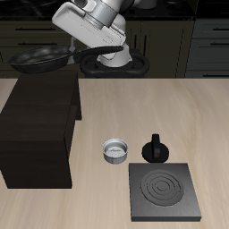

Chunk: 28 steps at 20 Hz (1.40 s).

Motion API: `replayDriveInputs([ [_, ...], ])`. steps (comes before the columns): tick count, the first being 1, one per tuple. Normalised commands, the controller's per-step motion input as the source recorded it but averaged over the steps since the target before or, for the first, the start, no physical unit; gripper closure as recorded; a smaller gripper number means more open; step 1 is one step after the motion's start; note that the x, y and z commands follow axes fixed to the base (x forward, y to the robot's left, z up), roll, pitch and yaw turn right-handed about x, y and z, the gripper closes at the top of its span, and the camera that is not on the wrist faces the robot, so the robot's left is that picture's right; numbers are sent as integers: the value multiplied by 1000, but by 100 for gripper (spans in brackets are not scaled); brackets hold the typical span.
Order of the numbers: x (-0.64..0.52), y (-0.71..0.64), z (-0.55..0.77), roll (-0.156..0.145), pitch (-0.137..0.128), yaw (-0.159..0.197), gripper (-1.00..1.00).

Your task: Place the frypan on top of the wooden shelf

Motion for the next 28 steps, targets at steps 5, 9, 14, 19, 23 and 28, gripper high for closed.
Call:
replayDriveInputs([
  [5,147,147,-252,-4,49,21,100],
  [9,124,34,-242,12,63,27,100],
  [14,286,-214,-309,-68,73,27,100],
  [19,187,-282,-321,-42,51,18,100],
  [23,97,-110,-196,-54,38,6,100],
  [28,-14,38,-123,18,35,28,-100],
])
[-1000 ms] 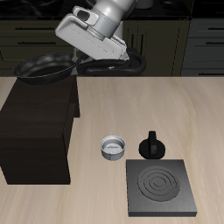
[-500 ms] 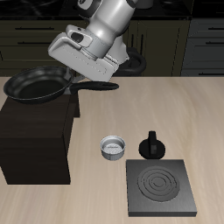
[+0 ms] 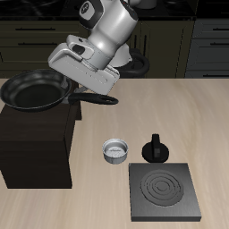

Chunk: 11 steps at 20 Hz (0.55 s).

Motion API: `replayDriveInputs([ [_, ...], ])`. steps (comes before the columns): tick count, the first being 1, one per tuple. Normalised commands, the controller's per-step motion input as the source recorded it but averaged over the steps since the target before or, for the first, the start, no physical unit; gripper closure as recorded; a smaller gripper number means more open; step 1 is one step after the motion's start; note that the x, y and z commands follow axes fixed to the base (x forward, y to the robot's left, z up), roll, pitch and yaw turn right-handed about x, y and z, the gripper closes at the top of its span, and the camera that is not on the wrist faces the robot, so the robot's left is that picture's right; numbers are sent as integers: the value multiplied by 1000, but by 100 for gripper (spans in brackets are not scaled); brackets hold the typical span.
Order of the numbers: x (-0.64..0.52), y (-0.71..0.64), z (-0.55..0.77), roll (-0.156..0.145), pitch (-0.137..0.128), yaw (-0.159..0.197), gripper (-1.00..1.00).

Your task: Place the frypan on top of the wooden shelf

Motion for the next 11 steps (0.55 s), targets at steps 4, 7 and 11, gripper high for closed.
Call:
replayDriveInputs([
  [4,58,-8,-101,12,27,9,-100],
  [7,3,-24,-27,-31,6,2,-100],
  [11,-110,91,15,24,-3,-15,-100],
])
